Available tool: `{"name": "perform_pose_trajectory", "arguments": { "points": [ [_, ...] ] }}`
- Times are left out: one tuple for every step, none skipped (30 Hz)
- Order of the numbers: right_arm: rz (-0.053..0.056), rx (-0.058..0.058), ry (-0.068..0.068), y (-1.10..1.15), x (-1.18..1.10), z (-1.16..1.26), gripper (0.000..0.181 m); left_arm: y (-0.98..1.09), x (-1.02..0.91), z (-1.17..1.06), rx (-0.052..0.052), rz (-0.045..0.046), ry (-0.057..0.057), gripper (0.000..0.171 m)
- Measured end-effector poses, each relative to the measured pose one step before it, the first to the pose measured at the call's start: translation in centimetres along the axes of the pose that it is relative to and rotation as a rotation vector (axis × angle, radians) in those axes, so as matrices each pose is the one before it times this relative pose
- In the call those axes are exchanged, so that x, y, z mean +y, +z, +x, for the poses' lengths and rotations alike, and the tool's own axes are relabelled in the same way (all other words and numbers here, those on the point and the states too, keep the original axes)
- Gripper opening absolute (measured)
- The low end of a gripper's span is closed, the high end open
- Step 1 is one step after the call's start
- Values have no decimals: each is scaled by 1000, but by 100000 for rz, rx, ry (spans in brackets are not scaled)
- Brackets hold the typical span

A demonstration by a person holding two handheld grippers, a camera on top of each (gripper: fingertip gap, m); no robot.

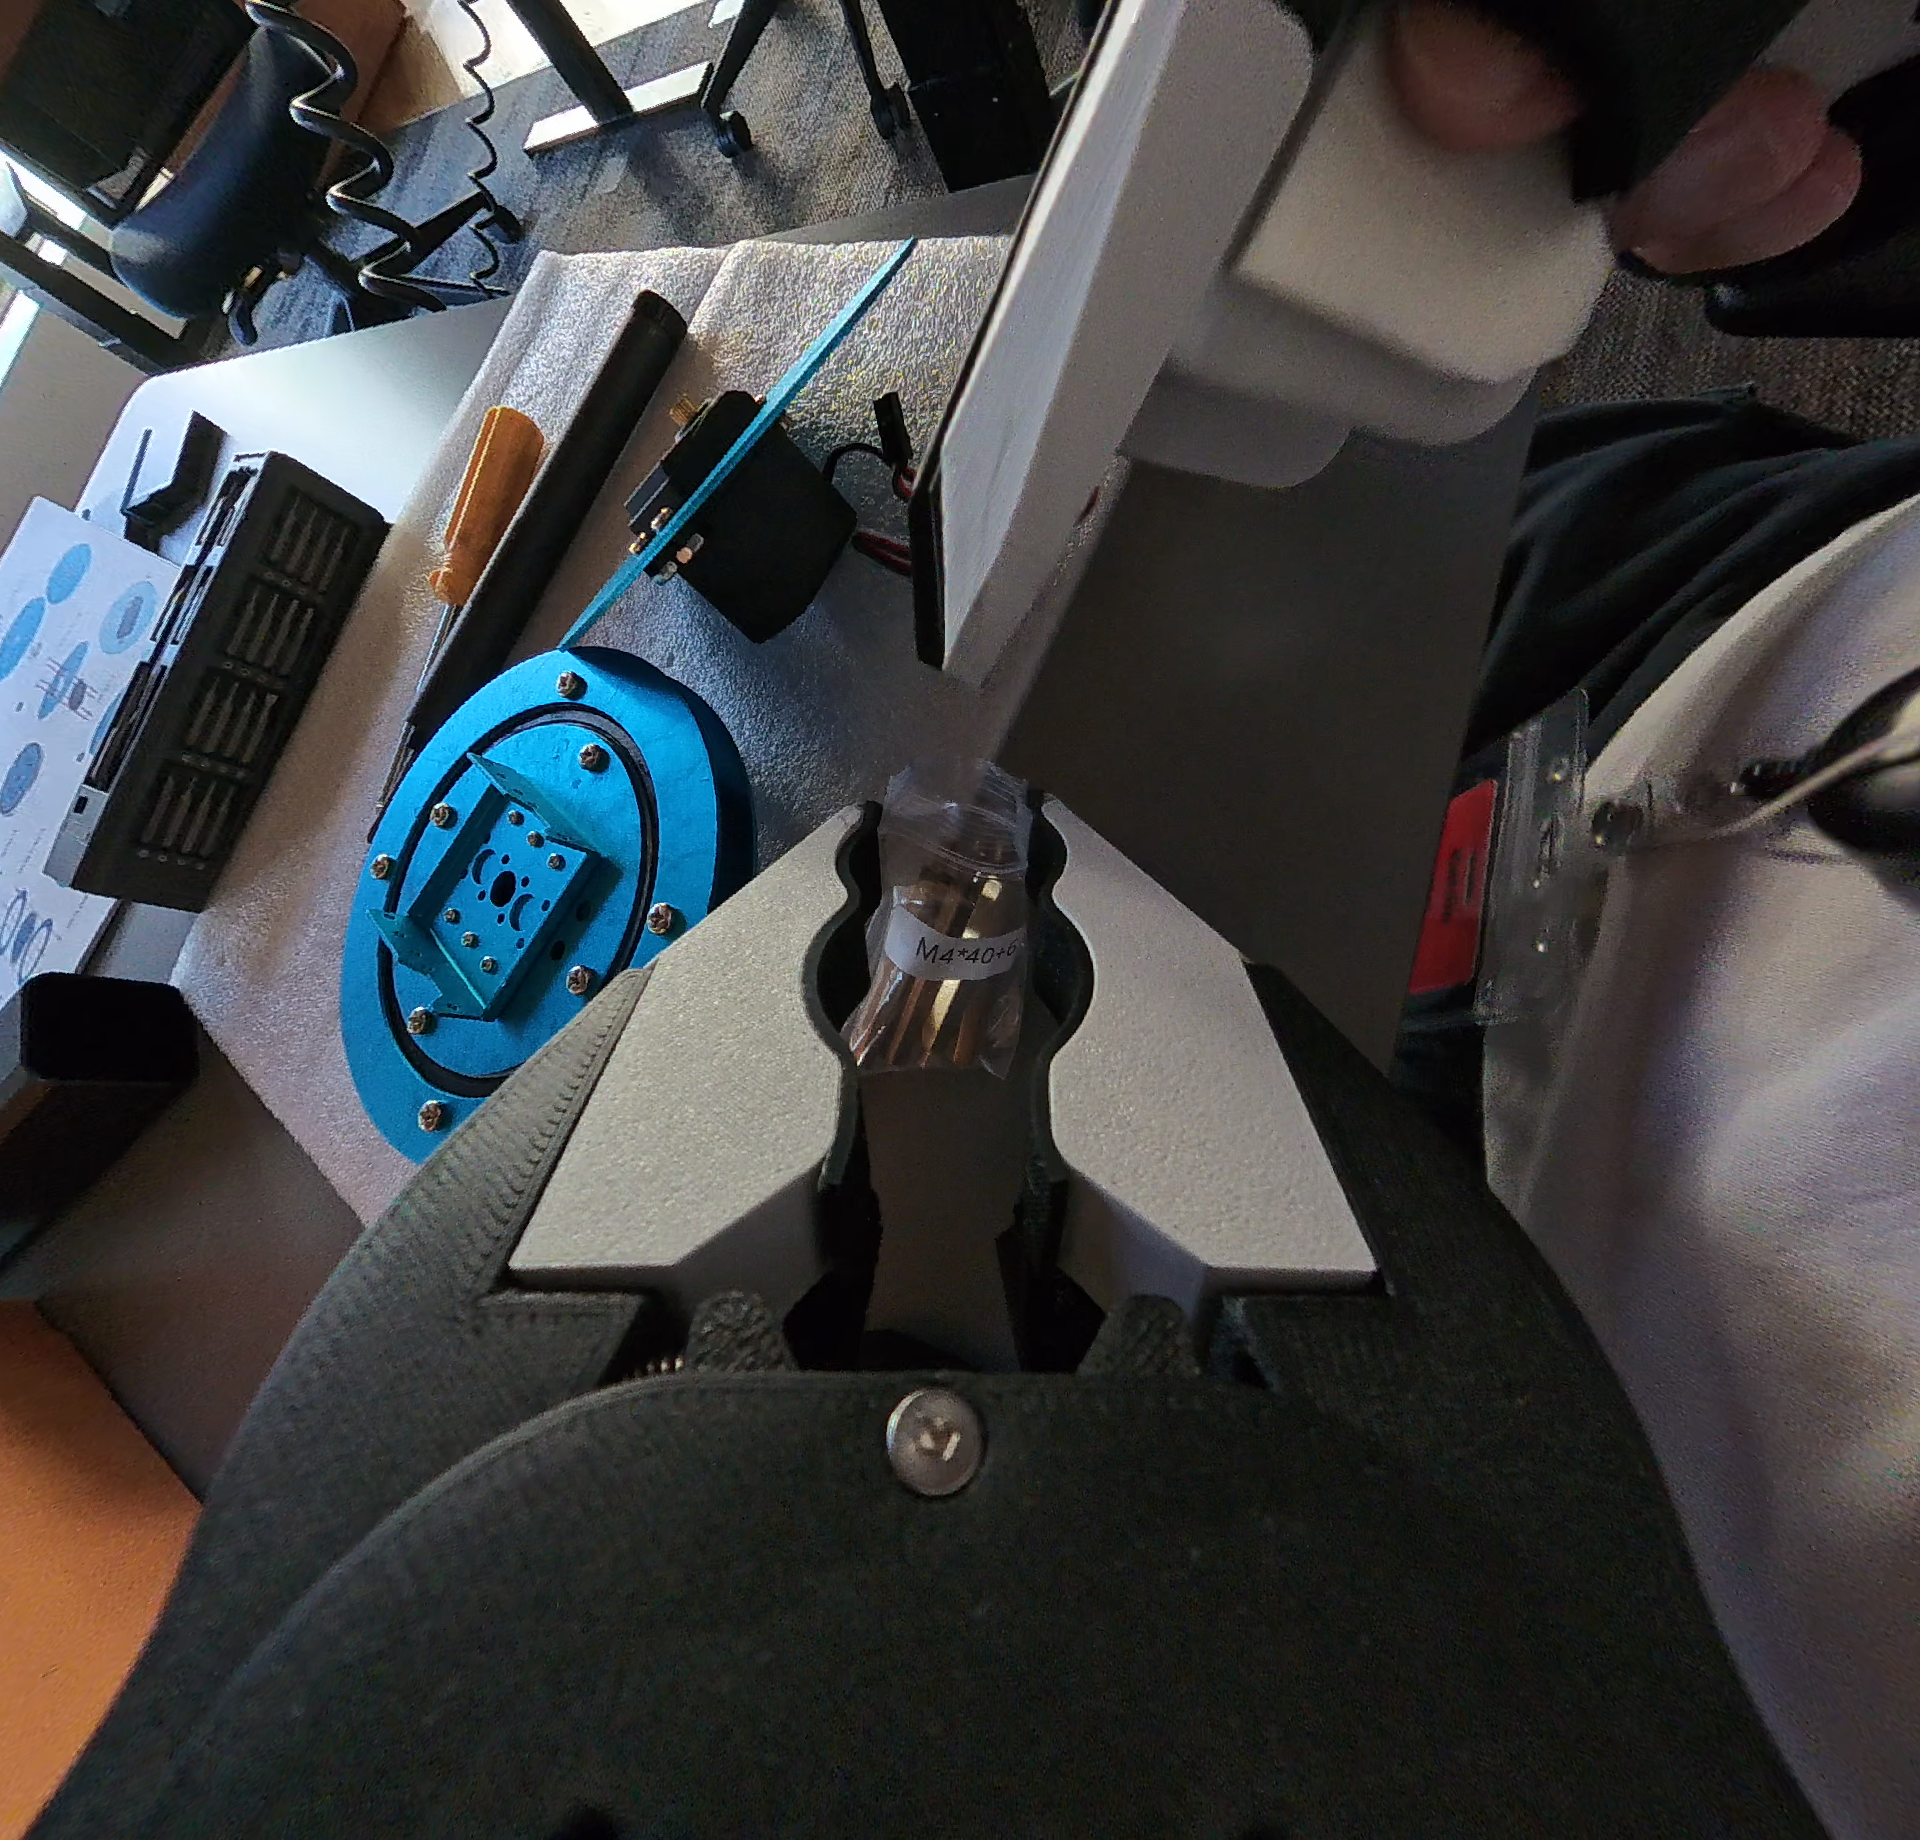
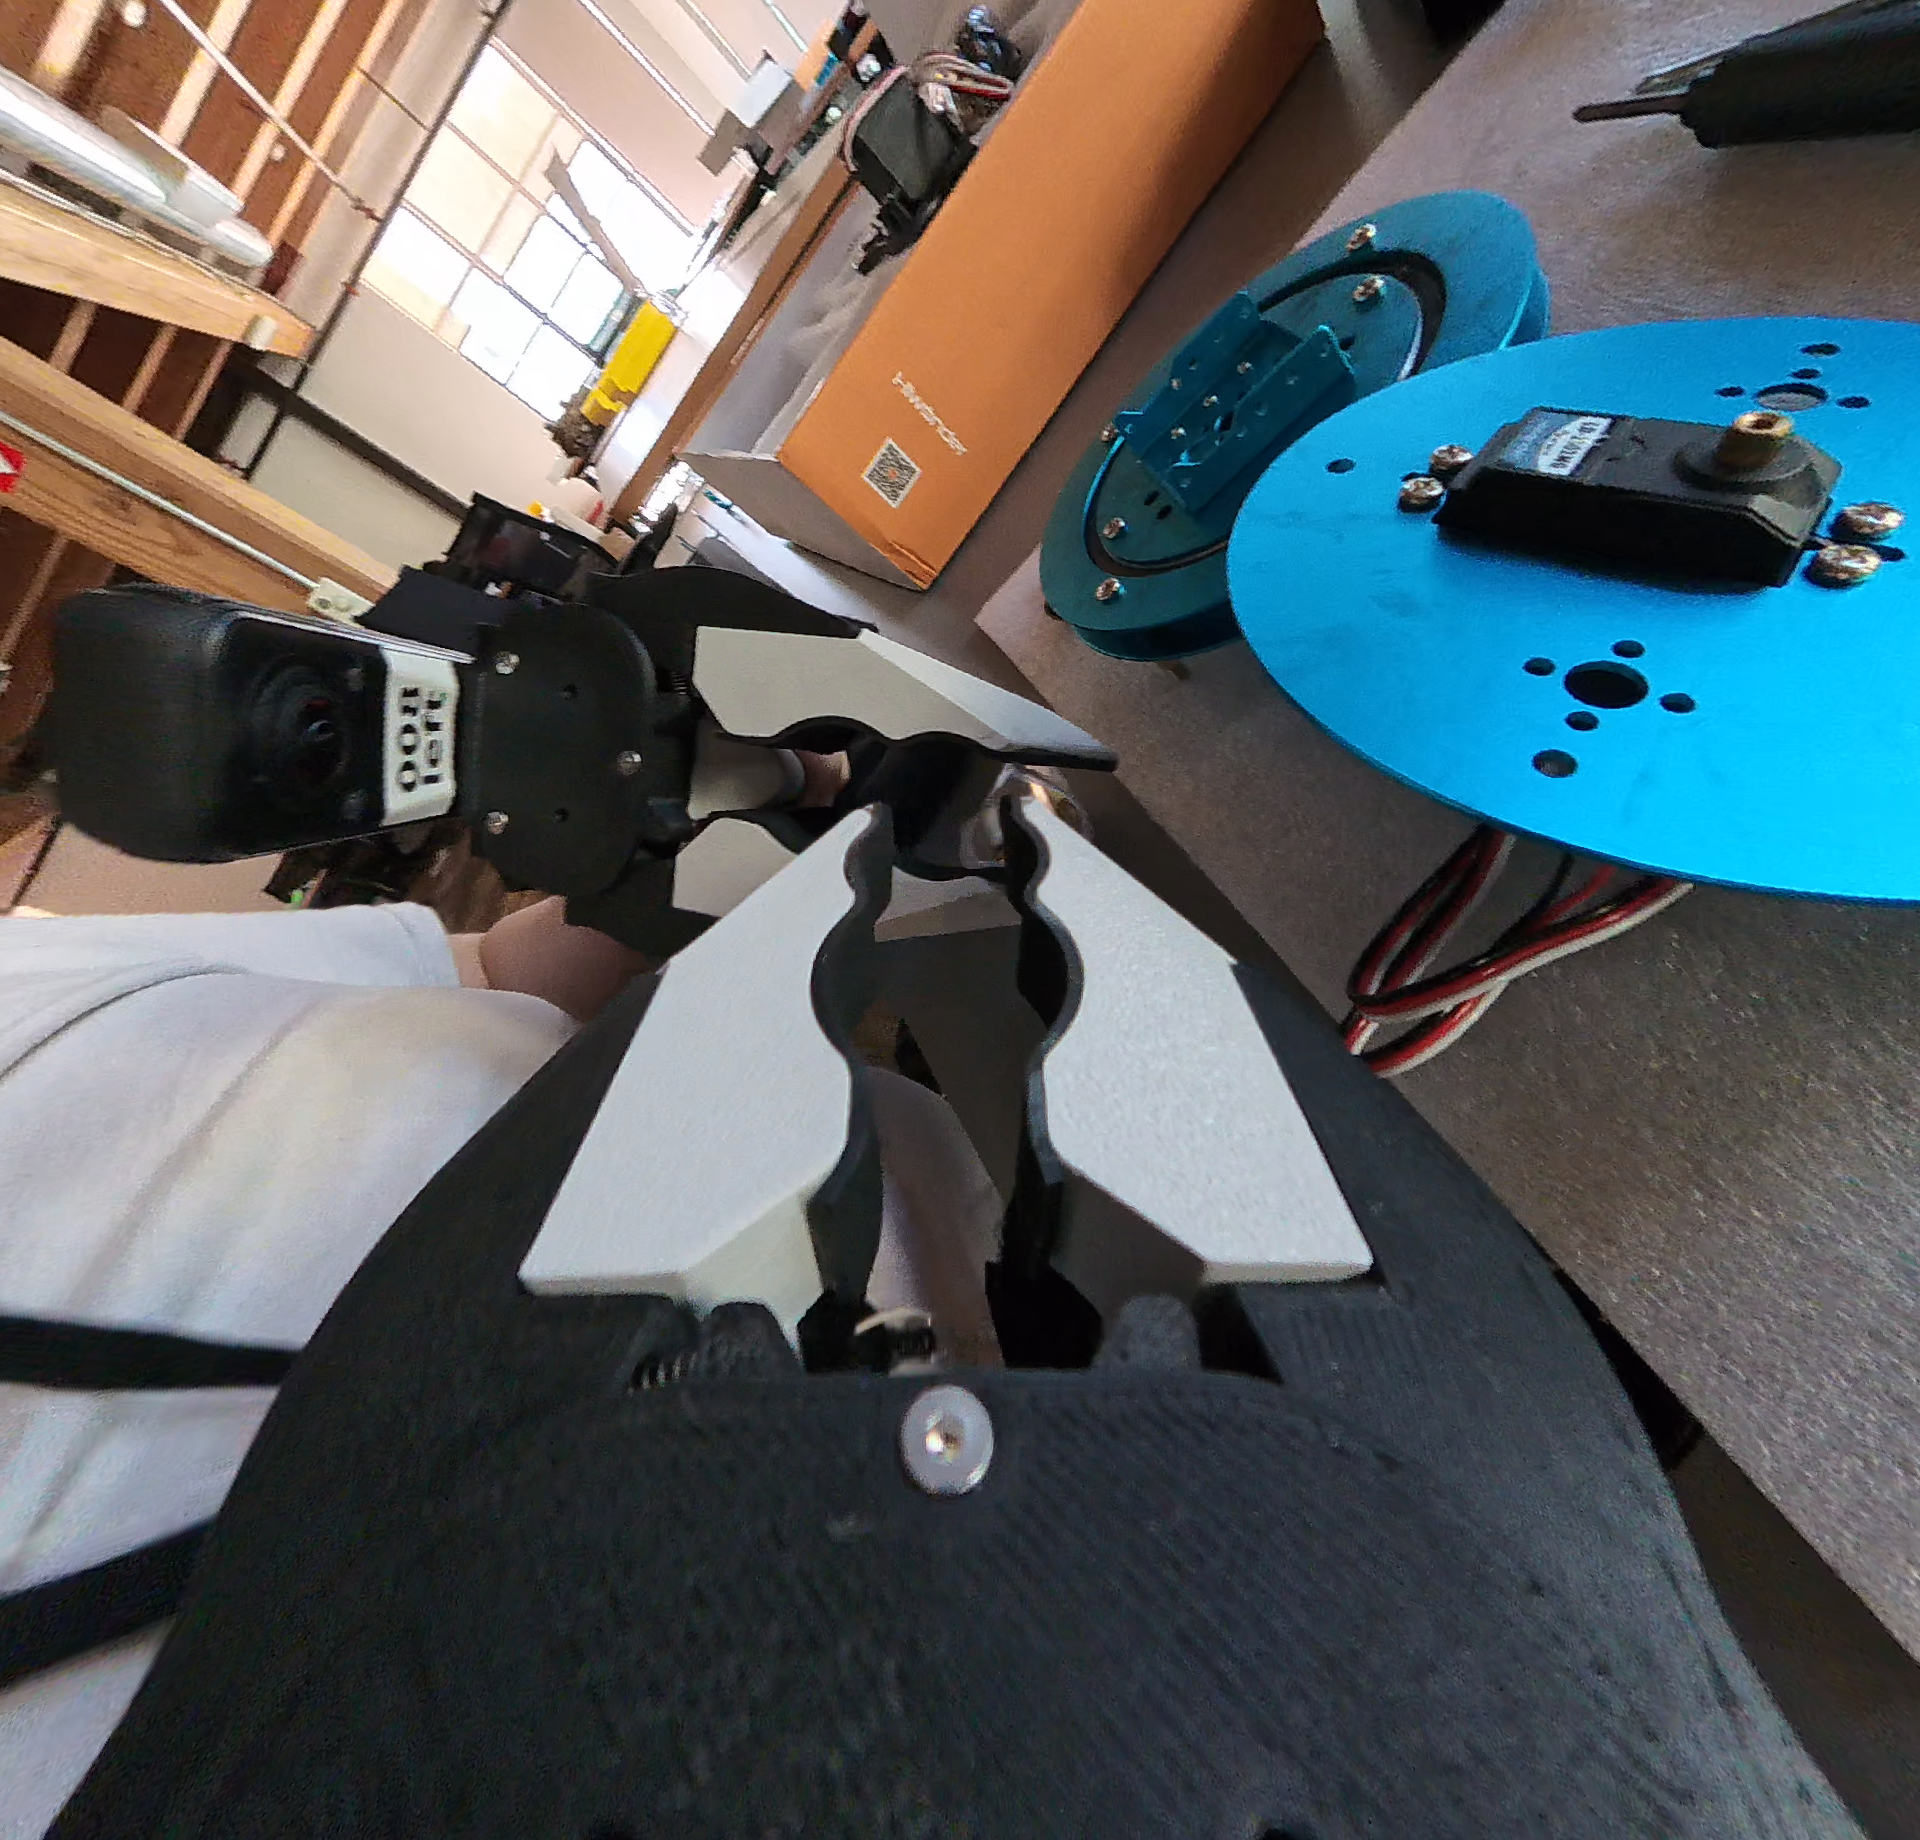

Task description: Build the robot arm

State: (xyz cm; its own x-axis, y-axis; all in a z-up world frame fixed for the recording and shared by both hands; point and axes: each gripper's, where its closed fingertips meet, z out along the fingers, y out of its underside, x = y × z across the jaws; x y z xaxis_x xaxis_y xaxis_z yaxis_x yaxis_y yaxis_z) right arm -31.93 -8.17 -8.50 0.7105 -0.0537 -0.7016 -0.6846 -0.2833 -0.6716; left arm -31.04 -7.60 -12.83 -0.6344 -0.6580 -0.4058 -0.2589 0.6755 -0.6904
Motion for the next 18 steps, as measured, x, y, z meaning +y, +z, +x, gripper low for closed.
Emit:
{"name": "perform_pose_trajectory", "arguments": {
  "points": [
    [223, -2101, 230, -135, -17, -217, 21, 41, 11, -10, -155, -178, 117, 26],
    [439, -2425, 48, -108, -30, -289, 22, 53, 52, 2, -7, -593, 119, 26],
    [248, -2212, -541, -54, 15, -228, 21, 49, 40, -10, -104, -564, 37, 26],
    [-123, -980, -637, 6, 72, -49, 21, 58, 36, 13, -29, -305, -29, 26],
    [-279, -46, -1211, 78, 91, 88, 22, 28, 42, 10, -27, -245, 45, 26],
    [-848, 69, -1613, 168, 147, 79, 23, 11, 15, -14, -148, -56, 117, 26],
    [-1718, 265, -1116, 248, 253, 89, 23, 5, -4, -2, -23, 95, 132, 25],
    [-2075, 398, -274, 308, 279, 127, 23, 12, -4, -15, -37, 123, 107, 25],
    [-1446, -134, 356, 318, 175, 70, 23, 4, -33, -35, 22, 269, 51, 25],
    [-262, -624, 629, 302, -6, 10, 23, -12, -55, 3, 257, 532, 9, 26],
    [-749, 1162, 1372, 246, 71, 292, 22, -30, -76, 5, 317, 580, -166, 26],
    [-1120, 1612, 1342, 200, 118, 345, 22, -29, -36, 0, 342, 402, -362, 26],
    [-632, 228, 544, 168, 84, 91, 21, -33, -16, 8, 436, 234, -374, 26],
    [-851, 1074, 847, 153, 143, 215, 21, -59, -14, 9, 259, 194, -189, 26],
    [-1046, 1571, 644, 145, 181, 268, 21, -62, -16, 10, 60, 283, 75, 26],
    [-558, -341, -96, 165, 101, -19, 21, -53, 10, 28, -9, 121, 220, 26],
    [-174, -1707, 373, 184, 25, -193, 21, -26, 44, 54, 24, -85, 335, 26],
    [-18, -2707, 1119, 176, -10, -283, 20, -56, -11, 45, -84, 250, 533, 26]
  ]
}}
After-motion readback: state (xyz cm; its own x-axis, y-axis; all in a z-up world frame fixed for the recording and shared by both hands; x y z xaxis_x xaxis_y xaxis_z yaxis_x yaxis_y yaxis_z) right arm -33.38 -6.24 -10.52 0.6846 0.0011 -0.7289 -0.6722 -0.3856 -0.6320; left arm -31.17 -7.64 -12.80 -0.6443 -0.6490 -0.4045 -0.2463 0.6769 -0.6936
